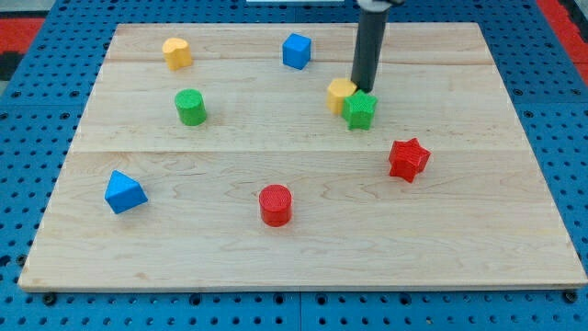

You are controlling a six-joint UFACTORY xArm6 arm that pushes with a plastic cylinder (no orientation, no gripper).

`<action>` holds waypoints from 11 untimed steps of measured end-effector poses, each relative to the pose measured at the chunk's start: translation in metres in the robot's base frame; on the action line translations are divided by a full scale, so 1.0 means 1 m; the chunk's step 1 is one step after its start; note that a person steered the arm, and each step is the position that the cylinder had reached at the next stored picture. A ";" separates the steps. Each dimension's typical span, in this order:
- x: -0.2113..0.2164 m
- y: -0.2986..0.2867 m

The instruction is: Slide the green star towards the green circle

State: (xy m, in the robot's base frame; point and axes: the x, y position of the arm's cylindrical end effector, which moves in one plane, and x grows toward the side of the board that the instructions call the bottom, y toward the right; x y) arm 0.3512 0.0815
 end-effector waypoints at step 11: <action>0.039 -0.103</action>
